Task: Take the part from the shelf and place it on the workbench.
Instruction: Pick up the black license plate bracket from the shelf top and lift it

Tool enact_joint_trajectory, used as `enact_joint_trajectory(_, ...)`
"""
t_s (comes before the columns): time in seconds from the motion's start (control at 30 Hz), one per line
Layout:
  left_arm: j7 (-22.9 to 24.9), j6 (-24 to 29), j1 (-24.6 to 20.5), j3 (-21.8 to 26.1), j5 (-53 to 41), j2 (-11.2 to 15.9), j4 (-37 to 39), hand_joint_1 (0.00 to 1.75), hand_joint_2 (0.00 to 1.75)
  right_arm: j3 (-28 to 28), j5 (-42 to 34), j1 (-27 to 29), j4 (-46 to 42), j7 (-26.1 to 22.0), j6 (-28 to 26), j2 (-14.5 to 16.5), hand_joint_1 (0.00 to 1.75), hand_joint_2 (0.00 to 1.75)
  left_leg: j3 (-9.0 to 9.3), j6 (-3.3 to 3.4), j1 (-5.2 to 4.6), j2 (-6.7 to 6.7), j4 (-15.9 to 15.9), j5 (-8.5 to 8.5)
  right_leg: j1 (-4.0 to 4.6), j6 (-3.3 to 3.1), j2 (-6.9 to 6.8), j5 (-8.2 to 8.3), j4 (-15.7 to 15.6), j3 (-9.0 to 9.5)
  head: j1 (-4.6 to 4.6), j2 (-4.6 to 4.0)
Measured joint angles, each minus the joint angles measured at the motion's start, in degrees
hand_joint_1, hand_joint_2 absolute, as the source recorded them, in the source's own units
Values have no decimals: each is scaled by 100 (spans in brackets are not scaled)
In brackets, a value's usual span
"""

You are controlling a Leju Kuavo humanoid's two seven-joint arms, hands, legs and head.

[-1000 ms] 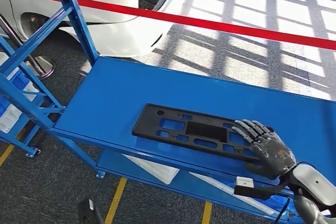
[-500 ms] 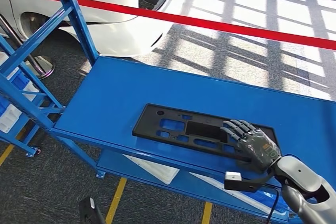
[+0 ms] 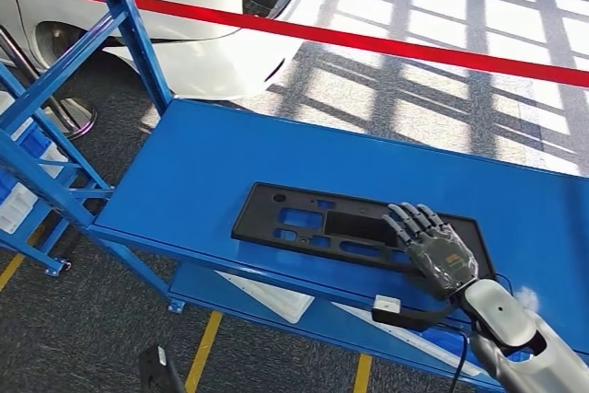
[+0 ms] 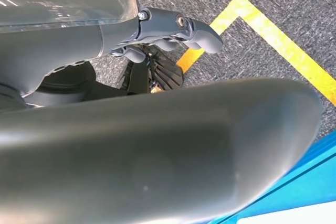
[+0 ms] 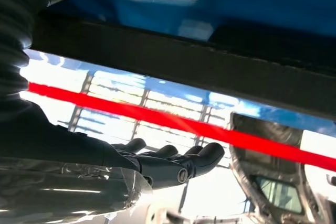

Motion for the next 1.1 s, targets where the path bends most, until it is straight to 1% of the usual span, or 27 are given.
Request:
enact_joint_trajectory(0.37, 0, 13, 9, -4, 1, -3, 0, 0, 0, 26, 1212, 44, 173, 628, -279, 194, 0, 175, 15, 0, -2, 0, 0, 0, 0, 0, 0, 0, -1, 13, 0, 0)
enact_joint_trajectory(0.73, 0, 13, 15, -4, 0, -9, 0, 0, 0, 0, 1261, 51, 319, 665, -279, 285, 2, 175, 38, 0, -2, 0, 0, 0, 0, 0, 1, 0, -2, 35, 0, 0)
enact_joint_trajectory(0.77, 0, 13, 15, -4, 0, -9, 0, 0, 0, -12, 1232, 50, 332, 645, -266, 292, 9, 175, 41, 0, -2, 0, 0, 0, 0, 0, 1, 0, -2, 38, 0, 0)
enact_joint_trajectory(0.87, -43, 5, 16, -3, 0, -9, 0, 0, 0, -77, 1095, 54, 379, 575, -205, 311, 138, 175, 46, 0, -2, 0, -1, 0, 0, 0, 1, 0, -2, 43, 0, 0)
enact_joint_trajectory(0.9, -82, -8, 16, -2, 0, -9, 0, 0, 0, -109, 1037, 62, 396, 557, -178, 317, 175, 175, 47, 0, -2, 0, -1, 0, 0, 0, 1, 0, -2, 44, 0, 0)
enact_joint_trajectory(1.0, -166, -48, 15, 0, 0, -10, 0, 0, 0, -211, 924, 113, 428, 519, -104, 329, 175, 175, 47, 0, -3, 0, 0, 0, 0, 1, 0, 0, -2, 44, 0, 0)
enact_joint_trajectory(1.1, -139, -55, 17, 0, 0, -11, 0, 0, 0, -285, 976, 156, 451, 535, -82, 333, 175, 175, 46, 0, -3, 0, 0, 0, 0, 1, 0, 0, -2, 43, 0, 0)
